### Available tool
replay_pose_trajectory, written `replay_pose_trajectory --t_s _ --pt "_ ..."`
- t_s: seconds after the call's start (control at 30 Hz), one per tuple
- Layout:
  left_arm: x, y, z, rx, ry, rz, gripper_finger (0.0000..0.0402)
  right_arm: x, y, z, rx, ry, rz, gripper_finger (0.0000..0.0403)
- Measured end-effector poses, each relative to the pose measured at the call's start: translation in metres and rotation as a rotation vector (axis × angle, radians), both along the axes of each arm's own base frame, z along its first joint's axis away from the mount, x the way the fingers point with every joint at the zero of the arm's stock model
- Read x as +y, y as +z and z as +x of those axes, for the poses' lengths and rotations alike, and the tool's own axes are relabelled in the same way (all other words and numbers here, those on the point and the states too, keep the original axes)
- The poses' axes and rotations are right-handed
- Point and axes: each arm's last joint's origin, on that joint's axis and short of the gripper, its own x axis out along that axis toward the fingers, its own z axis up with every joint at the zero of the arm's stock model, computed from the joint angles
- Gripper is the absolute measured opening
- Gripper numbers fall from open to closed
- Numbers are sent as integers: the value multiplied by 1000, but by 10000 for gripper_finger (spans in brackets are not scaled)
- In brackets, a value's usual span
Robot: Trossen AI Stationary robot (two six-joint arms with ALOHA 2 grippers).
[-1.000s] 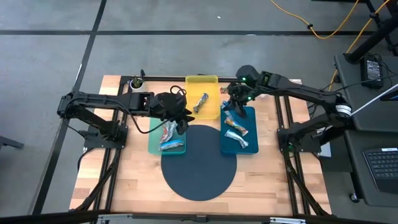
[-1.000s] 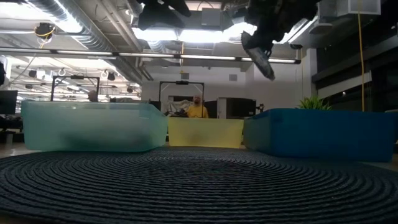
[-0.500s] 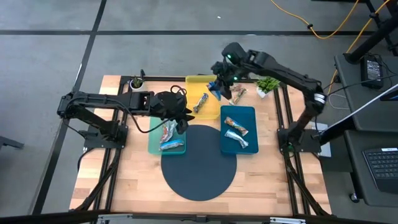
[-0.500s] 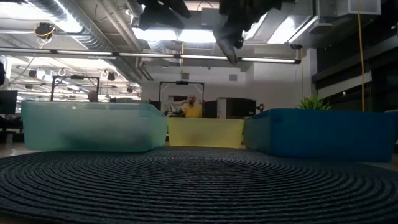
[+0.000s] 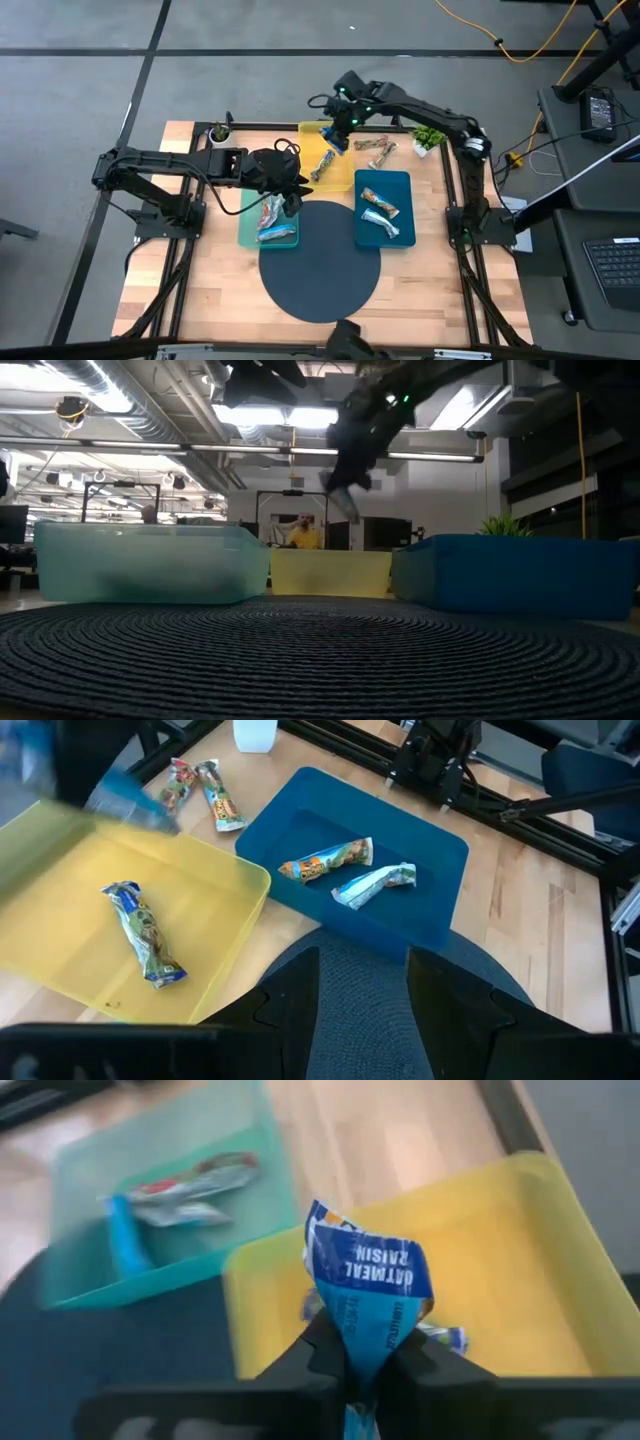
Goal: Pick and place Granola Bars by type
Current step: Put the blue granola bar into the yellow bin
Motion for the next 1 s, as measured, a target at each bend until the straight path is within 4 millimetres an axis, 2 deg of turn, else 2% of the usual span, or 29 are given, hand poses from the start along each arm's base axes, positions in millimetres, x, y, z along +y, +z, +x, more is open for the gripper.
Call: replay_pose_trajectory --t_s 0.2,0.37,0.47,0.63,0.73,1.0 --pt "1 0 0 0 4 0 143 -10 -42 20 63 -47 55 18" --pt "1 0 0 0 10 5 143 -11 -68 27 130 -55 75 45" --pt "2 0 0 0 18 10 143 -11 -80 28 182 -60 95 44" --pt "2 0 0 0 19 10 143 -12 -89 27 226 -66 104 21" --pt "2 0 0 0 20 10 143 -12 -89 28 222 -66 101 20" --pt "2 0 0 0 23 12 143 -12 -90 26 234 -69 110 89"
